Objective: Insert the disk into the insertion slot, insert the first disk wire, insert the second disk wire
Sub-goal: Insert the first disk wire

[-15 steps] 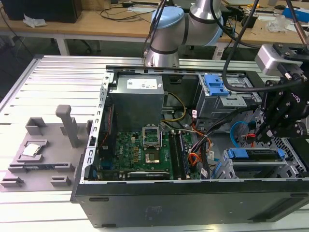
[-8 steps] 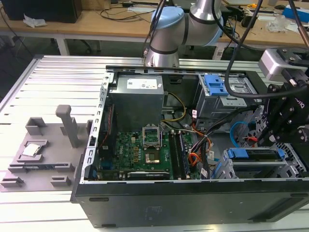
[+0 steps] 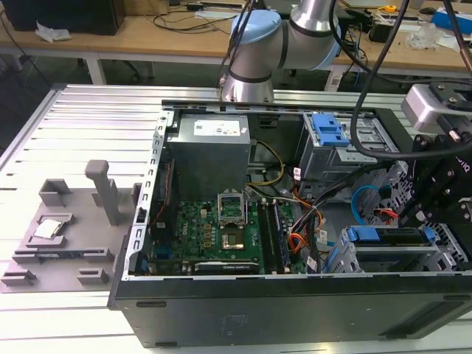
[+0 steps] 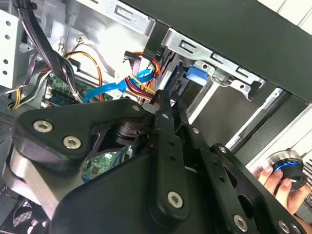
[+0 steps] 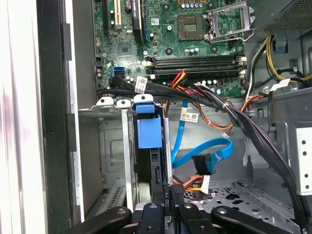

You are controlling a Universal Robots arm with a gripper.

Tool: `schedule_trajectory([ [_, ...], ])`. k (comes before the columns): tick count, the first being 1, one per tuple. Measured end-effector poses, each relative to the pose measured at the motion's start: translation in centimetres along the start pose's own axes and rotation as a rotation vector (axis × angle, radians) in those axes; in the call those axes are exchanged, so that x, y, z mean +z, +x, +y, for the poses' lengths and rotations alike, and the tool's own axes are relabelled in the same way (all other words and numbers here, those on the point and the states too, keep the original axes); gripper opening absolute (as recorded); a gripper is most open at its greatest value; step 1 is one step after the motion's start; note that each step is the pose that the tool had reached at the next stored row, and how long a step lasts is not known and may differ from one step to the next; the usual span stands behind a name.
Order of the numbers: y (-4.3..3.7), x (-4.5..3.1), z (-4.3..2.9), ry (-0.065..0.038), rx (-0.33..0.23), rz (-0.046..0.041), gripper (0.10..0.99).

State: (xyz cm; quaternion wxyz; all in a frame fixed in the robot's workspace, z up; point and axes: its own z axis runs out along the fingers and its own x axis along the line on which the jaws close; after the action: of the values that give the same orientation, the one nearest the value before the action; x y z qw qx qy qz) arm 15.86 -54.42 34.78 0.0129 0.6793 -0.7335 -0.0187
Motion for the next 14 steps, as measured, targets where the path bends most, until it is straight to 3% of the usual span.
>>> schedule_trajectory([
  [14, 0.17, 0.75, -0.27, 0.0, 0.0, 0.0, 0.176],
])
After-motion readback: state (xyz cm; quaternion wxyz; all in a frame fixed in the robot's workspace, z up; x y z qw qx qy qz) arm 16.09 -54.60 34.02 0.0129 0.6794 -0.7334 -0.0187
